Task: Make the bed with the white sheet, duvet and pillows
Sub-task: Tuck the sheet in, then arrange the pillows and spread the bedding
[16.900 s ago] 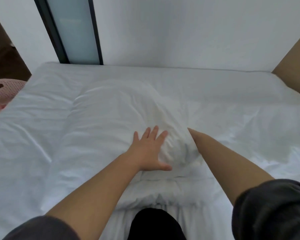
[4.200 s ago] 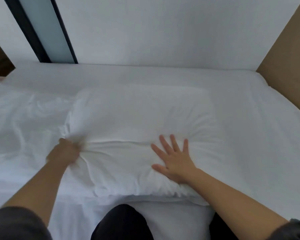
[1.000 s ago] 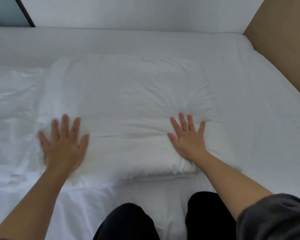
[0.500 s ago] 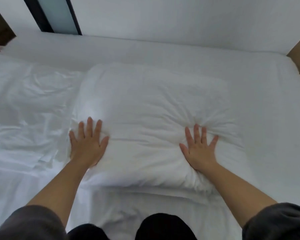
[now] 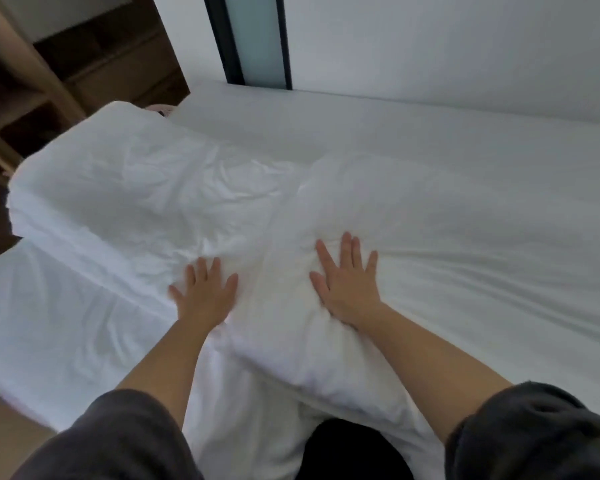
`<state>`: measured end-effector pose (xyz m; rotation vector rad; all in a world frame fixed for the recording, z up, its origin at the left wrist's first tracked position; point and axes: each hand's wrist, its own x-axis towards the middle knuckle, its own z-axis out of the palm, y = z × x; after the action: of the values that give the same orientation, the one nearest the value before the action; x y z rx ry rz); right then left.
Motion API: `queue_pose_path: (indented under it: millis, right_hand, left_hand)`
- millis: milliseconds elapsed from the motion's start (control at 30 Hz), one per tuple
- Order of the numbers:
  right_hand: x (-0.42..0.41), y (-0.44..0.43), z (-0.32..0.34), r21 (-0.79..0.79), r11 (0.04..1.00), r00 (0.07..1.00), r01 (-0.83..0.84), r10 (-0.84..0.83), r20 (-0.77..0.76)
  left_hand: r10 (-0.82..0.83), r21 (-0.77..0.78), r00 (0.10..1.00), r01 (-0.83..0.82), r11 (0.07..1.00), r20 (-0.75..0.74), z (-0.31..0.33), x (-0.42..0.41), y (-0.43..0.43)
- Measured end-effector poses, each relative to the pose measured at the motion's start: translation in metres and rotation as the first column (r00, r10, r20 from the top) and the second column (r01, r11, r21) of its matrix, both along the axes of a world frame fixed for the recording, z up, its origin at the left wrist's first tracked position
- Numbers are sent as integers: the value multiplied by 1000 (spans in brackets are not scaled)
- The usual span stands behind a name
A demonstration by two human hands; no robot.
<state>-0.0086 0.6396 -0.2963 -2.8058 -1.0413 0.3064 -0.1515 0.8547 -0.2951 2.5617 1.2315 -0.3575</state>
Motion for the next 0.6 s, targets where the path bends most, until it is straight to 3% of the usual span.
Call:
queue_pose_path:
  millis: [133, 200, 300, 400, 500, 533, 600]
  right_hand:
    - [-13, 72, 1, -15, 1000, 1000, -27, 27, 8]
    - [-15, 98, -5, -63, 996, 997, -61, 63, 35]
    - [-18, 116, -22, -147, 988, 994, -52, 66, 87]
    - [-17, 120, -32, -212, 977, 991, -20, 47, 123]
    - [-17, 125, -31, -247, 969, 992, -4, 34, 119]
    - [-18, 125, -30, -252, 968, 993, 4, 26, 114]
    - [-22, 126, -28, -264, 964, 994, 22, 7, 108]
  left_hand:
    - [181, 26, 979, -184, 983, 98, -13, -40, 75]
    - [388, -87, 887, -378, 922, 251, -18, -46, 109]
    - [696, -362, 568, -597, 716, 439, -24, -39, 147]
    - [862, -537, 219, -705, 463, 456, -31, -34, 184]
    - [932, -794, -114, -566, 223, 344, -35, -42, 211]
    - [941, -869, -192, -468, 162, 280, -36, -47, 219]
    - [957, -929, -189, -340, 145, 219, -41, -56, 237]
